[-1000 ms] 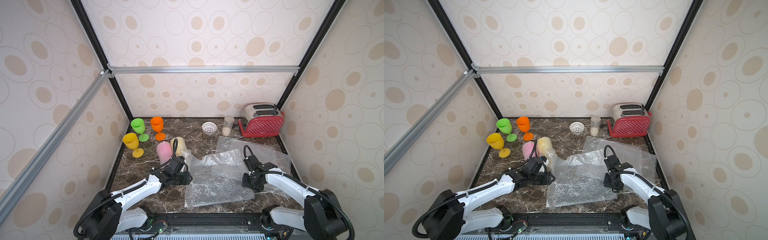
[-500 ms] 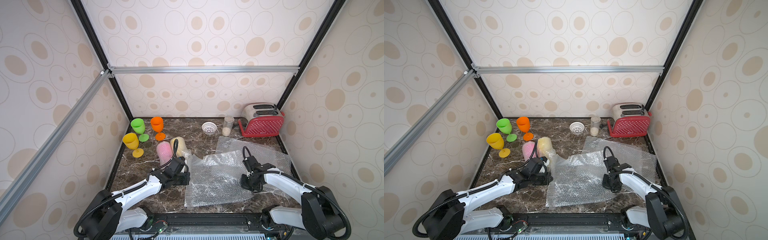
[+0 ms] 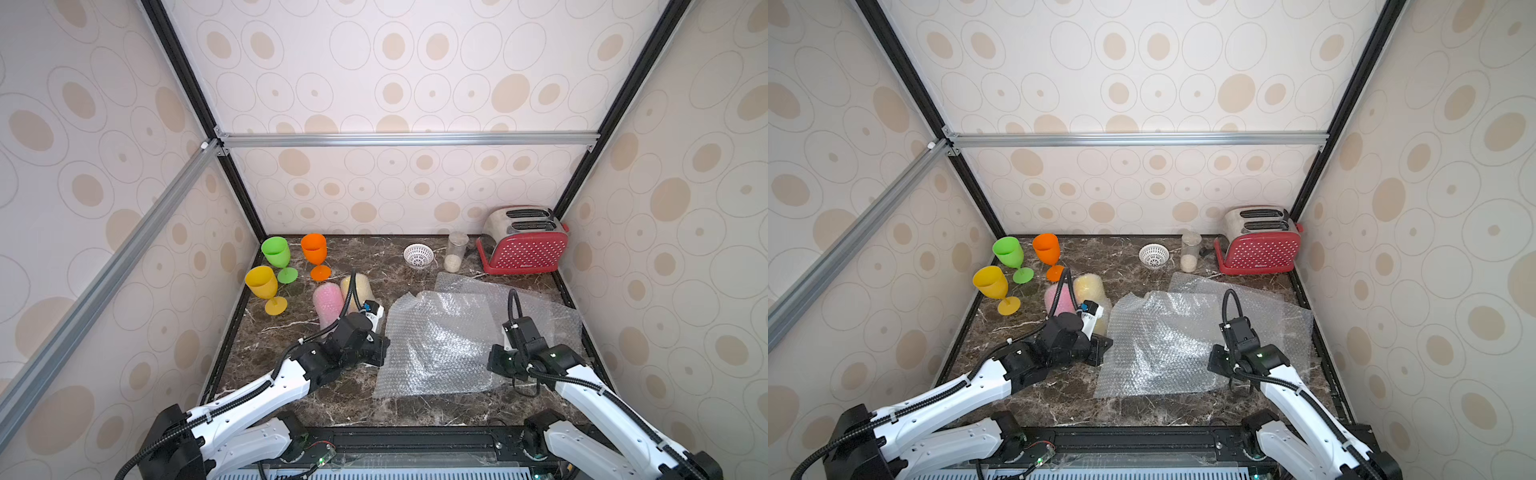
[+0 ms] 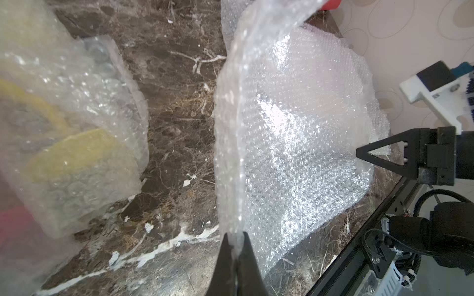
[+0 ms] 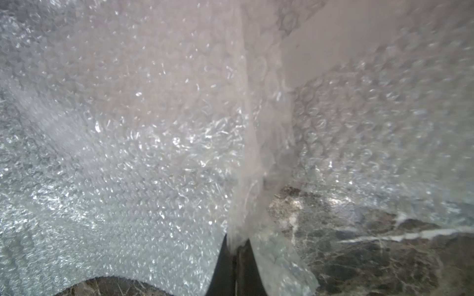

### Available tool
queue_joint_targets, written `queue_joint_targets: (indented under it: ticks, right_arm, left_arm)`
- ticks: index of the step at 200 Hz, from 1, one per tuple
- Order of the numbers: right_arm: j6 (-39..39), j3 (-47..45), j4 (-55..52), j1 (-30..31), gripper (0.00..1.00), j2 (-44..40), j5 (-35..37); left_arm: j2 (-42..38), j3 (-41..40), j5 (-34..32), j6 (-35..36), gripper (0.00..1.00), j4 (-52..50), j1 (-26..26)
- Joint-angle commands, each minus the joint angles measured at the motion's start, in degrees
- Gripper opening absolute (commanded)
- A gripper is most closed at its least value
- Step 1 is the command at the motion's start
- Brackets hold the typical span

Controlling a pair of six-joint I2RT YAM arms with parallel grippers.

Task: Unpack wine glasses from bubble wrap
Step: Pick up the bubble wrap from the center of the board, then place the bubble wrap at the center of the board.

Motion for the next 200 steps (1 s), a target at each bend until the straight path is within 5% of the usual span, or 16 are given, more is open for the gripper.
queue_joint_targets:
  ticks: [1, 61, 200]
  right_arm:
    - [1.69, 2.63, -4.06, 0.23, 0.0, -2.83, 5.19]
    - [1.01, 7.64, -8.59, -2.8, 0.0, 0.67, 14.65]
    - [-10.21, 10.44, -2.91, -27.47, 0.0, 13.14, 11.52]
  left_arm:
    - [0.87, 4.19, -3.05, 2.6, 0.0, 2.02, -1.05]
    - [13.7, 11.9, -3.21, 4.06, 0.0, 7.9, -1.23]
    - [43.15, 29.69, 5.58, 1.72, 0.0, 15.96, -1.27]
